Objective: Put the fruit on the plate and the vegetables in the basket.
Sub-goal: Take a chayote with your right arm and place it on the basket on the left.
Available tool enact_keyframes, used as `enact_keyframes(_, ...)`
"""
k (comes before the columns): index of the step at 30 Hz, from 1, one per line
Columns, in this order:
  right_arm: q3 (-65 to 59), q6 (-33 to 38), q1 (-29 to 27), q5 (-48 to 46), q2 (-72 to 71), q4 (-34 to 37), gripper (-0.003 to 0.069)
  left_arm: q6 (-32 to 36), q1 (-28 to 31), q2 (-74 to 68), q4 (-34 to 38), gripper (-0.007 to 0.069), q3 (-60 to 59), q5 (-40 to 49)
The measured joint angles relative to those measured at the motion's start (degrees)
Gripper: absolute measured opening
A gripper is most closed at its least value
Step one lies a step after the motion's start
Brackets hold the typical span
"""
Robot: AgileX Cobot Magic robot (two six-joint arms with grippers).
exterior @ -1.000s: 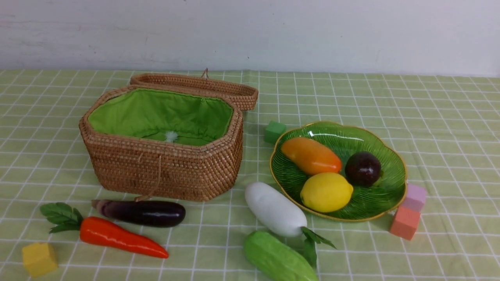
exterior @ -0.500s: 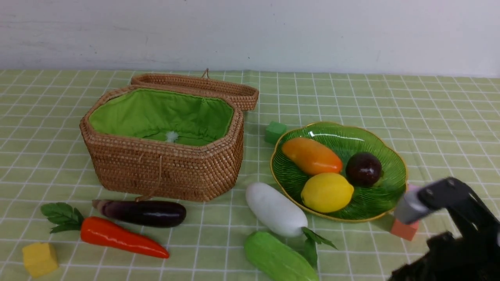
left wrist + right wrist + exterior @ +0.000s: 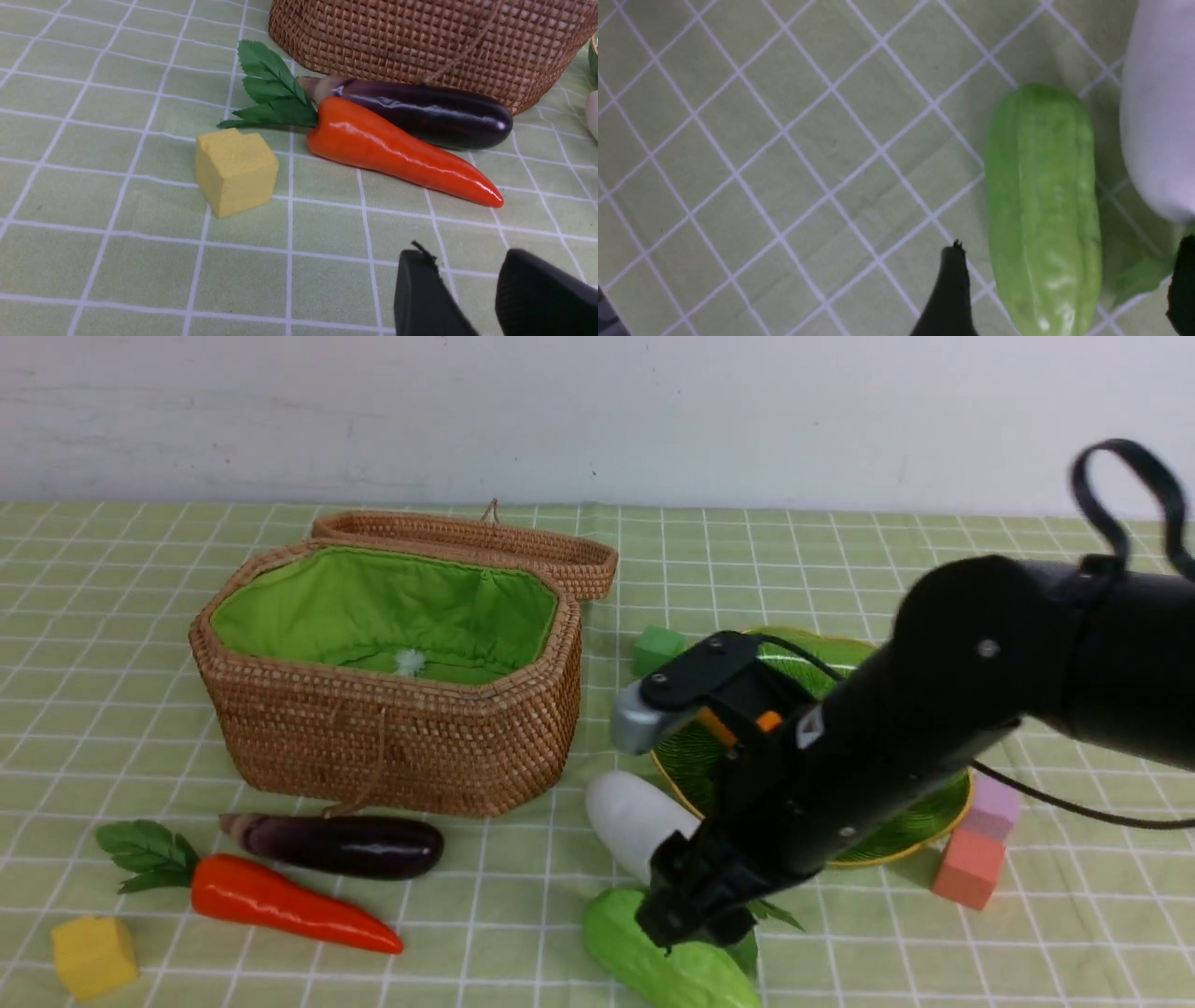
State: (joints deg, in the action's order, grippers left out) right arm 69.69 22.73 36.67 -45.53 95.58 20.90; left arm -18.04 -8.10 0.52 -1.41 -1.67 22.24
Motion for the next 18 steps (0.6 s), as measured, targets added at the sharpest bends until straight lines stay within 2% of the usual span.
enact_keyframes(4,2.9,-5.4,2.2,-1.1,4.5,-7.3,0.0576,0.0,0.0,0.0,0.0,0.0238,0.0,0.0)
enact_keyframes(8,3.2,-7.5,2.4,-1.3,8.1,-10.8,0.0576,0.0,0.0,0.0,0.0,0.0238,0.0,0.0)
enact_keyframes(18,3.4,-7.7,2.4,-0.4,13.9,-8.7,0.0577,0.0,0.0,0.0,0.0,0.0238,0.0,0.0)
